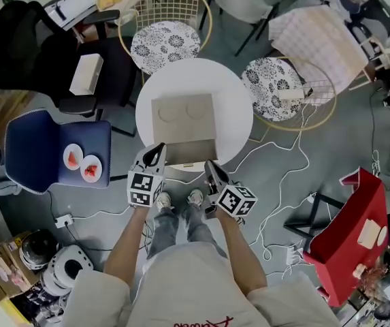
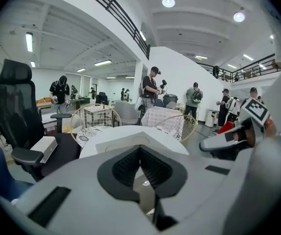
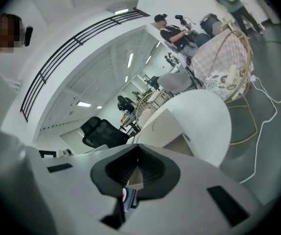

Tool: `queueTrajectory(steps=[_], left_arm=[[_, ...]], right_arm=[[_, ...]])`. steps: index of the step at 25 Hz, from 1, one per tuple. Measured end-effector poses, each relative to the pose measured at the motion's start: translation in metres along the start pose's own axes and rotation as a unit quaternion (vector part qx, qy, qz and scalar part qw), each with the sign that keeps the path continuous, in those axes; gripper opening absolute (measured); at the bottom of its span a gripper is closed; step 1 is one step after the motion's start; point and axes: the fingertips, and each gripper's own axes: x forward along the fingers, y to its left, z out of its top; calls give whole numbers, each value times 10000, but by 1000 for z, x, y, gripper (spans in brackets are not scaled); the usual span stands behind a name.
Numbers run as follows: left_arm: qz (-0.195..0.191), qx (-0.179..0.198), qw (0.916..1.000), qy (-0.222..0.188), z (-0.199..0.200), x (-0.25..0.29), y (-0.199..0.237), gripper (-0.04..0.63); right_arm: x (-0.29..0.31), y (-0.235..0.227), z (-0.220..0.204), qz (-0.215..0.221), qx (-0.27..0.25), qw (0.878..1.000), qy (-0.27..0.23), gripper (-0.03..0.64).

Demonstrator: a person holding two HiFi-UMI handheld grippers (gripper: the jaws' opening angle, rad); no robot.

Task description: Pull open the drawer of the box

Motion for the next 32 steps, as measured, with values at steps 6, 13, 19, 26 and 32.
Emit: queueTrajectory(steps=[6,13,19,26,32], left_arm=[[93,155,9997,-139,20,-33,-36,12],[205,226,9989,-364,42,-70,-59,12],[251,196,9976,-622,51,-100,-70,12],[121,251,9962,-819,33,-156,-91,12],[-11,331,9945,-997,7,-221,-115,12]], right_arm=[[-21,21,30,-358,-2444,9690,98,15],[-37,63,48,-334,-3584,9328,-174,15],[-55,88,38,-184,-3648,9304,-308,15],[-94,119,-1,-274,-3806,9233,-438,15],[-141,152,-54,-326,-3904,9183,-563,15]])
